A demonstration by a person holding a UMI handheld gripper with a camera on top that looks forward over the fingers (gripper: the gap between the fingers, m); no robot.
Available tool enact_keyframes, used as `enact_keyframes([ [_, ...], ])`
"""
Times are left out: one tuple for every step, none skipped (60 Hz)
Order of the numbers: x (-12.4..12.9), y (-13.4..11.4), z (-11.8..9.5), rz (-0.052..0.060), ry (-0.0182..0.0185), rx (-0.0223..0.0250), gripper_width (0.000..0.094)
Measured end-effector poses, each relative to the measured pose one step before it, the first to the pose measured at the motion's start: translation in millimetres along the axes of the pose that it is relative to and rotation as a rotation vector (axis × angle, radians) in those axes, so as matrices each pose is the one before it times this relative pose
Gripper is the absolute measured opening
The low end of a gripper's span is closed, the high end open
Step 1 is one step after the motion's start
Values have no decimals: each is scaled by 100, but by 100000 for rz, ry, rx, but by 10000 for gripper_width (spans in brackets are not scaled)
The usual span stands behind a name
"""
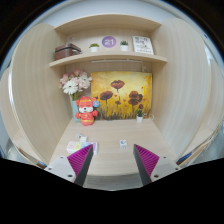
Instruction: Unplug charger
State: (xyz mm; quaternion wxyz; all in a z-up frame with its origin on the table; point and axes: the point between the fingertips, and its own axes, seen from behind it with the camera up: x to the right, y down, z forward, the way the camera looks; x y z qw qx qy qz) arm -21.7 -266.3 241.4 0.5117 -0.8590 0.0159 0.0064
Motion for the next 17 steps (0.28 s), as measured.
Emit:
enact_keyframes([
  [-85,70,-204,-129,-103,-114,807],
  [-69,57,-196,-123,-56,-44,807],
  [-87,33,-163,-38,-74,-10,808],
  [-72,29,-184,-142,-18,-19,807],
  [-66,25,-165,-193,11,1,805],
  [-54,49,-133,-264,4,-29,806],
  [-75,34,-155,-327,151,-224,806],
  [-58,76,-127,-196,34,-104,804],
  [-34,60,-112,-226,5,10,805],
  [-58,60,-111,-215,-24,46,806],
  [-65,41,-103,-258,-87,-34,805],
  [-90,52,-93,-222,-48,-141,806],
  [-44,71,-64,-248,27,-52,805],
  [-46,34,-62,-152,14,-12,806],
  [-77,61,-84,-74,-83,23,805],
  [-76,54,-62,-52,-122,31,805],
  [-87,64,-73,-28,-180,7,805],
])
